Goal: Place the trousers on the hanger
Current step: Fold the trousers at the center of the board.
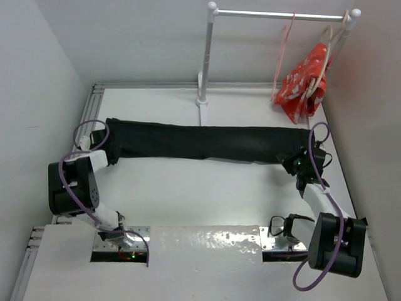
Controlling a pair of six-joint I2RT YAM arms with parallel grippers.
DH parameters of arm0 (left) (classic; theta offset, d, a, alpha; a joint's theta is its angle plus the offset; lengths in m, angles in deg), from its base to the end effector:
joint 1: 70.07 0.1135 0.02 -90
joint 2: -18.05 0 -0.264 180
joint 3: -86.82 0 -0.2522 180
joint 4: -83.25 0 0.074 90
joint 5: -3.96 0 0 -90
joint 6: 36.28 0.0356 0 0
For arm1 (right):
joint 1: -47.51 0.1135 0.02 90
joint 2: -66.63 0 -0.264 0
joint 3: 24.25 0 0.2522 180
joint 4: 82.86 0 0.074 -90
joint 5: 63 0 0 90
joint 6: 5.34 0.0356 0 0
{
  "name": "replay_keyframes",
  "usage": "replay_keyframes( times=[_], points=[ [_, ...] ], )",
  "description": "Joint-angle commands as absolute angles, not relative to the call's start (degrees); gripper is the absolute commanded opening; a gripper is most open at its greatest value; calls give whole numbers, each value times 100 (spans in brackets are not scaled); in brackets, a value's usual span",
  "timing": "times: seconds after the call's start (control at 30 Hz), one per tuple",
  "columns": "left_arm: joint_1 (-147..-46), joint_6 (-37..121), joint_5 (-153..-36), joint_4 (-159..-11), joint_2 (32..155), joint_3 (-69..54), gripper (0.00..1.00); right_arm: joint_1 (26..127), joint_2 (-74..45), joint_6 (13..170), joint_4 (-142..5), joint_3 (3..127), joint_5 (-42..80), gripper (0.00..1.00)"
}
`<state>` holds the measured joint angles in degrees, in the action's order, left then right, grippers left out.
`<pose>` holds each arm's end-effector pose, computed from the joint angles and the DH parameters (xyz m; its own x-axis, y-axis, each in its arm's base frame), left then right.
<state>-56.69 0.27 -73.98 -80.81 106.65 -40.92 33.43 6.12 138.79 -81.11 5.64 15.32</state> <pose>0.2739 0.0728 0.1419 -0.1766 -0.8495 -0.4971 -0.8270 0.4019 -0.3931 0.1948 -0.0414 0.1566 -0.2456 0.8798 -0.4071 0.4632 0.4754 0.7479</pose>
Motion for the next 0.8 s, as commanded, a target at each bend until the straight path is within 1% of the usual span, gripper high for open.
replay_keyframes(
  times=[0.0, 0.07, 0.17, 0.2, 0.23, 0.33, 0.43, 0.63, 0.67, 0.7, 0.77],
  points=[
    [-5663, -68, -7225, -8149, 10279, -4285, 11, 3371, 669, 13783, -8440, 578, 1435, 18],
    [-5663, -7, -7215, -8489, 9787, -4487, 14, 3389, 625, 13784, -8475, 578, 1400, 18],
    [-5672, -59, -7215, -8308, 9514, -4515, 22, 3415, 564, 13766, -8493, 604, 1330, 18],
    [-5663, -51, -7233, -8308, 9478, -4506, 27, 3415, 563, 13766, -8492, 604, 1329, 18],
    [-5671, -68, -7233, -8108, 9391, -4506, 37, 3433, 555, 13766, -8510, 595, 1320, 18],
    [-5672, -86, -7233, -8202, 9233, -4620, 49, 3459, 537, 13757, -8536, 613, 1285, 18],
    [-5663, -103, -7285, -8553, 9372, -4664, 51, 3477, 537, 13739, -8519, 613, 1268, 18],
    [-5636, -77, -7320, -8317, 10163, -4023, 51, 3538, 519, 13678, -8519, 665, 1136, 18],
    [-5619, -94, -7251, -8177, 10233, -3892, 50, 3538, 537, 13669, -8510, 665, 1153, 18],
    [-5610, -138, -7146, -7932, 10312, -3821, 48, 3538, 537, 13669, -8510, 665, 1162, 18],
    [-5610, -112, -6979, -7754, 10287, -3838, 47, 3538, 537, 13660, -8475, 683, 1162, 18]
  ],
)
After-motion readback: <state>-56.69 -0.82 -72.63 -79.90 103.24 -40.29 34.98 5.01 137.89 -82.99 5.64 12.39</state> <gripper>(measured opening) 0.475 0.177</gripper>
